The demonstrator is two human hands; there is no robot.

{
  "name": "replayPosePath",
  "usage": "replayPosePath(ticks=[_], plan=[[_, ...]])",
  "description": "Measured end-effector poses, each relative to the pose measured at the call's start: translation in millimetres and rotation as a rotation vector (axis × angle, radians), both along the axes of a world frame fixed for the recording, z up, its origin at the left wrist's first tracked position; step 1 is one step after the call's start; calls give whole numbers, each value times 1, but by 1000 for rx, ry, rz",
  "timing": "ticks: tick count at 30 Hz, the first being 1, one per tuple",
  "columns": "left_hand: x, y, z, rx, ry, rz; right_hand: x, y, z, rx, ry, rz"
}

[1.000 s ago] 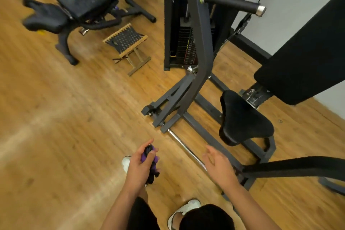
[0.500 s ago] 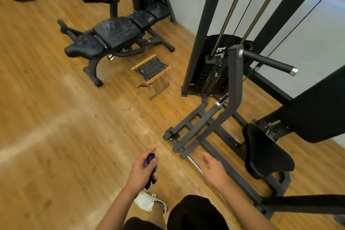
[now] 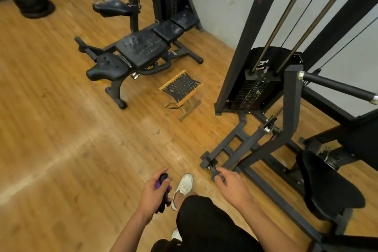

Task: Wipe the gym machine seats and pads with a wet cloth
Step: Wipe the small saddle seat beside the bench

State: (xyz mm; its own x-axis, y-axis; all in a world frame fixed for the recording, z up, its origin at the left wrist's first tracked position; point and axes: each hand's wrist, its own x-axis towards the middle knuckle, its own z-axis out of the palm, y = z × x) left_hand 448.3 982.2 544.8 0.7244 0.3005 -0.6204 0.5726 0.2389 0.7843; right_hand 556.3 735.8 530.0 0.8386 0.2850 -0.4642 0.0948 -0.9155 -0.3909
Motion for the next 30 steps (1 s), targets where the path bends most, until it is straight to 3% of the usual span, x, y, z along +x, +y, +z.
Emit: replayPosePath(ticks=[3, 10, 20, 30], plan=[[26, 37, -9, 4, 26, 42, 28, 39, -7, -76, -58, 97], [116, 118, -16, 28, 31, 57, 121, 125, -7, -32, 5, 100], [225, 232, -24, 28, 93, 4, 206, 216, -16, 91, 257, -200], [380, 365, -20, 57, 77, -175, 318, 339, -7, 202, 219, -514]])
